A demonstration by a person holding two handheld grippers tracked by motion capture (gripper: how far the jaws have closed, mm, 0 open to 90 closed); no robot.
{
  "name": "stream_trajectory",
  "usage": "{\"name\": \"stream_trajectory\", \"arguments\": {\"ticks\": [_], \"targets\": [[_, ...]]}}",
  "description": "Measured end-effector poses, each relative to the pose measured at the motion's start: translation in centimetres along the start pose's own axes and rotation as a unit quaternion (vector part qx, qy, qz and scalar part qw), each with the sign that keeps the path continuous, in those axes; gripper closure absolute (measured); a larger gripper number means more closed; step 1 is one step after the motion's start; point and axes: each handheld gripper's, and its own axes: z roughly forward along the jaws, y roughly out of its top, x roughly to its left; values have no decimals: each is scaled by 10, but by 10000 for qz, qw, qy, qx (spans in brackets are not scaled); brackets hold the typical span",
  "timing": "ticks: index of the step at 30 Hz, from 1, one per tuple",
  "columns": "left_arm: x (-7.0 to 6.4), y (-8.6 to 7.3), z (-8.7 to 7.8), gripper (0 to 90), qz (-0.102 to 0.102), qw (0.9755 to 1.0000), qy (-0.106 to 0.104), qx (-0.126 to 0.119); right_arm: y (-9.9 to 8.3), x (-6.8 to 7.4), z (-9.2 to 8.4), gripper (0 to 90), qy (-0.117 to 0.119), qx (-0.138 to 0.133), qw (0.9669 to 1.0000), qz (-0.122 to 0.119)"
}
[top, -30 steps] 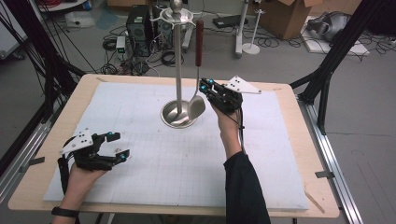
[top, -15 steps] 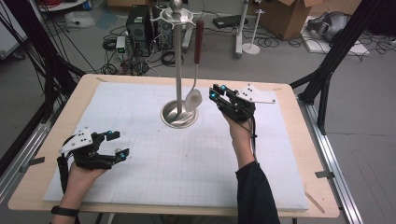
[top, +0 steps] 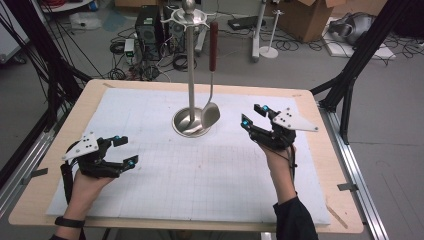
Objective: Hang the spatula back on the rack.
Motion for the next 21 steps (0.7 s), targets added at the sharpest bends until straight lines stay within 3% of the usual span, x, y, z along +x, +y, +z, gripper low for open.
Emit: {"name": "stream_trajectory", "arguments": {"ticks": [2,7,12,16,21], "targets": [[1,1,-2,181,-19,10000,24,-21,-5,-1,-9,371,3,86,9999,86],[5,3,-6,181,-27,10000,71,-54,-19,1,-31,347,-165,289,9994,-11],[7,4,-8,178,28,9998,163,-83,-33,2,-51,302,-358,526,9979,113],[6,4,-7,175,53,9998,175,-50,-45,4,-65,287,-420,589,9970,273],[4,4,-10,166,78,9996,241,-88,-58,6,-78,283,-669,699,9950,244]]}}
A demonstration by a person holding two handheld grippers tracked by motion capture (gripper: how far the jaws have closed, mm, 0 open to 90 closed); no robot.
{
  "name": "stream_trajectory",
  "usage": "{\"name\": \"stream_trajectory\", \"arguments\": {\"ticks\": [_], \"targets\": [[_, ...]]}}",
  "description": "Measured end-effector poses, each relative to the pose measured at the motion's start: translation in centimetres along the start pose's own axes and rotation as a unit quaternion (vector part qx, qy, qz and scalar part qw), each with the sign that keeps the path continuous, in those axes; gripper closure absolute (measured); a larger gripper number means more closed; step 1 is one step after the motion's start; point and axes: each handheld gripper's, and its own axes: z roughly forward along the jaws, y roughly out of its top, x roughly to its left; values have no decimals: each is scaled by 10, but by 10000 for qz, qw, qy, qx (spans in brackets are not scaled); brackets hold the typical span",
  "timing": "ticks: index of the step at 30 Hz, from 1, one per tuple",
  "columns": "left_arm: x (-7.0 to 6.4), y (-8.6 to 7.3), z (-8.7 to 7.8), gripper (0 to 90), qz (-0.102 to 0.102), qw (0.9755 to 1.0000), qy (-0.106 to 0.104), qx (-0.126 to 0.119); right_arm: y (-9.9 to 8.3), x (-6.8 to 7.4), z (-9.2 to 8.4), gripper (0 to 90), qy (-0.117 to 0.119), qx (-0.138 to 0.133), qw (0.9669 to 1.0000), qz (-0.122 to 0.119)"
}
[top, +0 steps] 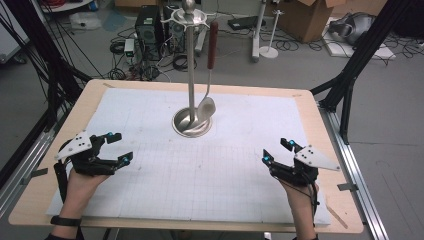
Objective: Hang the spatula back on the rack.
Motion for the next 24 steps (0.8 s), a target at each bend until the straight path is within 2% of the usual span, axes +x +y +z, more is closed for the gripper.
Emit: {"name": "stream_trajectory", "arguments": {"ticks": [4,8,12,24], "targets": [[0,-1,-3,166,10,10000,66,-16,-8,-6,-5,271,-74,-93,9998,187],[1,-3,-5,165,-17,9999,122,-12,-14,-11,-6,266,-105,-20,9995,283],[1,-4,-7,165,-32,9999,165,-15,-14,-13,-8,266,-189,-6,9995,247],[0,-4,-8,166,-13,9999,167,-24,-14,-14,-12,265,-242,-7,9994,243]]}}
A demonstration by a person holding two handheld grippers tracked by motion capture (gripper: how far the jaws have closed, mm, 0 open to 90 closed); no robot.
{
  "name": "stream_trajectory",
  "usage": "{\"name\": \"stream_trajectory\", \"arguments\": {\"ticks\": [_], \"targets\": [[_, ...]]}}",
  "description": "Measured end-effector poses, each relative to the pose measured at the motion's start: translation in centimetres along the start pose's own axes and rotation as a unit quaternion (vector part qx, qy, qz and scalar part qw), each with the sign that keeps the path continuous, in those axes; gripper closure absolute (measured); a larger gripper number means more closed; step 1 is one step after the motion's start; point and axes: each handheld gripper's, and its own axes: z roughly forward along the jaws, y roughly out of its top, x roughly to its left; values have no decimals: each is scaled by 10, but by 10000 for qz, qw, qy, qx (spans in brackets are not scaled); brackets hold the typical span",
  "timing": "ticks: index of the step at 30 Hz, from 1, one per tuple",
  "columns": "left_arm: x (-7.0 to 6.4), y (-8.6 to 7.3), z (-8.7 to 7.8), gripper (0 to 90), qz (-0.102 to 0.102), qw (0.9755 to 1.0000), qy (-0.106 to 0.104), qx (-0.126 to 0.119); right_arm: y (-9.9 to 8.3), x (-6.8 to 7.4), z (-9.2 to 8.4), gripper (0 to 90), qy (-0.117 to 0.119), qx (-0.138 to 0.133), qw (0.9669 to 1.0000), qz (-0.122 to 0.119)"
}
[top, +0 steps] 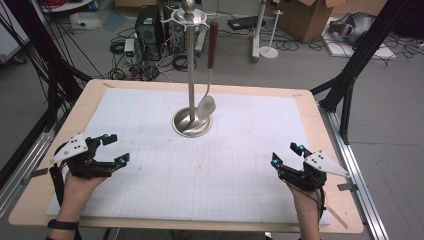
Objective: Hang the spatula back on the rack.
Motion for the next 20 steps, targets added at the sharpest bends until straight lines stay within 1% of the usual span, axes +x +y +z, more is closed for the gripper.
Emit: {"name": "stream_trajectory", "arguments": {"ticks": [3,8,10,12,14,16,17,20], "targets": [[0,0,0,166,1,10000,7,7,-1,0,0,266,2,4,10000,29],[0,0,0,166,-3,10000,4,9,-1,-1,1,265,16,23,10000,-18],[0,0,0,166,-2,10000,3,8,-1,-1,1,266,35,25,10000,9],[0,0,0,167,-10,10000,-11,24,-1,-1,1,265,17,49,10000,-40],[0,0,0,166,3,10000,-20,32,-1,-2,0,264,27,35,10000,-7],[0,0,1,167,1,10000,-17,29,-1,-4,-1,261,-1,2,10000,-33],[0,0,1,167,7,10000,-20,30,-1,-4,-1,259,8,-6,10000,9],[0,0,1,167,-13,10000,-31,38,-1,-6,-2,258,-19,-8,10000,-20]]}}
